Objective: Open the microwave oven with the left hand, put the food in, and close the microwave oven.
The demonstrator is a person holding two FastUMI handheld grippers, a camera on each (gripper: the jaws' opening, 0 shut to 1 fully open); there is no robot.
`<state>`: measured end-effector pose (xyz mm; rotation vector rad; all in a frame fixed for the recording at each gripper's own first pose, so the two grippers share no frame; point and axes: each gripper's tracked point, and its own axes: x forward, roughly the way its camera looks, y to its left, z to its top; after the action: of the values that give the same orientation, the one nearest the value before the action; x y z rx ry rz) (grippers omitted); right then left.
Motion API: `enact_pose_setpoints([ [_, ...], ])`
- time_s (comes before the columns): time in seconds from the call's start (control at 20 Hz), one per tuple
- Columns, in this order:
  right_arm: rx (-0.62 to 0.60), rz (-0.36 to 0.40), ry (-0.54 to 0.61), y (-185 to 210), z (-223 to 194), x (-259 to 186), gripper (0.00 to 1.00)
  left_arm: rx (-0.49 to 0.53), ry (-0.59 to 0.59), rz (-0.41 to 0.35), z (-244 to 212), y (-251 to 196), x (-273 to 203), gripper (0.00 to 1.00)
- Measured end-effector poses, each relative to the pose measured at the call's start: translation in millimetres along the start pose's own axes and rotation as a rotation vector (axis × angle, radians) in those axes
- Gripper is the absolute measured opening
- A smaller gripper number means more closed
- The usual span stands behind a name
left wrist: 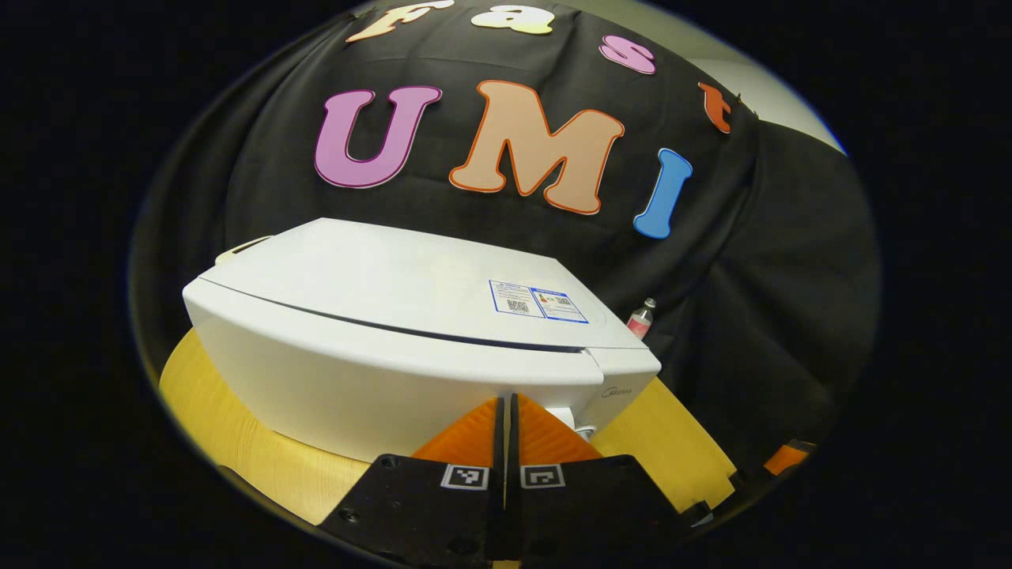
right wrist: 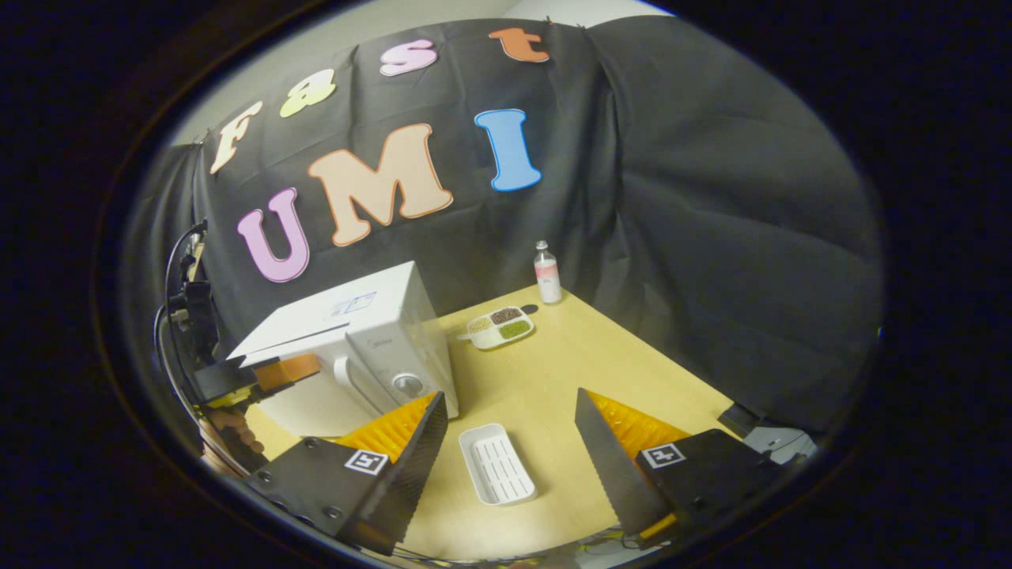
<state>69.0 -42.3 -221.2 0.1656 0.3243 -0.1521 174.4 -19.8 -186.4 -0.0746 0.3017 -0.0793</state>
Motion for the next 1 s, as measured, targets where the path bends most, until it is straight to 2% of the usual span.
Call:
enact_pose_setpoints([
  [0.4, -0.03, 0.02, 0.013, 6.9, -3.7, 6.0, 0.92, -0.017, -0.021, 0.015, 3.7, 1.3, 3.7, 0.01],
  [0.45, -0.032, 0.021, 0.014, 7.4, -3.1, 6.7, 0.92, -0.006, -0.03, 0.034, 9.6, 6.2, 7.6, 0.0],
  [0.5, -0.034, 0.022, 0.012, 6.5, -2.2, 6.4, 0.92, -0.038, 0.009, 0.023, -0.3, 2.4, 3.8, 0.0],
  [0.55, -0.035, 0.022, 0.013, 5.8, -0.8, 6.3, 0.92, -0.05, -0.009, 0.017, 1.2, 0.9, 7.0, 0.01],
  [0.9, -0.021, 0.012, 0.022, 1.6, -2.3, 6.0, 0.92, -0.02, -0.004, 0.01, 2.5, 1.1, 8.8, 0.01],
  [0.95, -0.023, 0.012, 0.019, 1.3, -2.4, 7.5, 0.99, -0.024, -0.003, 0.007, 2.0, 0.4, 9.6, 0.0],
  [1.0, -0.026, 0.012, 0.018, 1.9, -1.5, 6.8, 0.92, -0.029, -0.001, 0.003, 0.9, -0.2, 9.7, 0.0],
])
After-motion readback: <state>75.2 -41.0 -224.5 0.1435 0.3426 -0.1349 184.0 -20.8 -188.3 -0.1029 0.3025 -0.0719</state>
